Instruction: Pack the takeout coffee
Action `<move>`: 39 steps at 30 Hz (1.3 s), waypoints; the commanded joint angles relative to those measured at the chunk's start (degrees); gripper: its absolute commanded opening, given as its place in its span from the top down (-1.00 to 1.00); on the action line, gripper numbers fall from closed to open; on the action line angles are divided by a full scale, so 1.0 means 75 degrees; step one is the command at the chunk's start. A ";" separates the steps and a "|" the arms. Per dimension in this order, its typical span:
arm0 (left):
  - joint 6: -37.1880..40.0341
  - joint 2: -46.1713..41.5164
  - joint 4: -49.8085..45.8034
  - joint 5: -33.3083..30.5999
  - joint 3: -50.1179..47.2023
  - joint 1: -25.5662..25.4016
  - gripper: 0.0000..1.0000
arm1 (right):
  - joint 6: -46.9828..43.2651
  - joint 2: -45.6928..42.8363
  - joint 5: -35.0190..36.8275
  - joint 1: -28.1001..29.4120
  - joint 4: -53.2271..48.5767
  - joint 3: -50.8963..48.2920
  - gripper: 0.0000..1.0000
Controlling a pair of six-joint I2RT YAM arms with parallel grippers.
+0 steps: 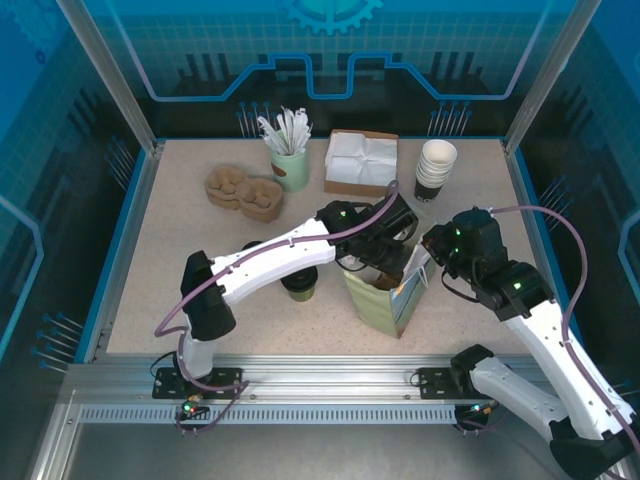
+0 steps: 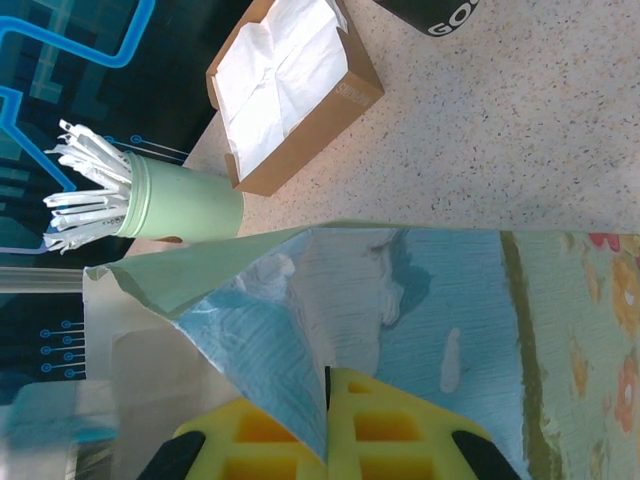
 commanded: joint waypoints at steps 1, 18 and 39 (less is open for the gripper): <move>-0.0044 0.0262 -0.0287 0.0246 0.0143 -0.0097 0.26 | -0.0122 -0.0176 0.0037 0.0123 0.0040 -0.0114 1.00; -0.0265 0.1108 -0.0268 0.0476 0.0258 -0.0081 0.25 | -0.0992 -0.0476 -0.0499 0.0090 0.0472 -0.0384 1.00; -0.0683 0.1744 -0.0537 -0.0135 0.0117 -0.0105 0.08 | -0.2118 -0.1057 -0.1148 -0.0075 0.0814 -0.0819 1.00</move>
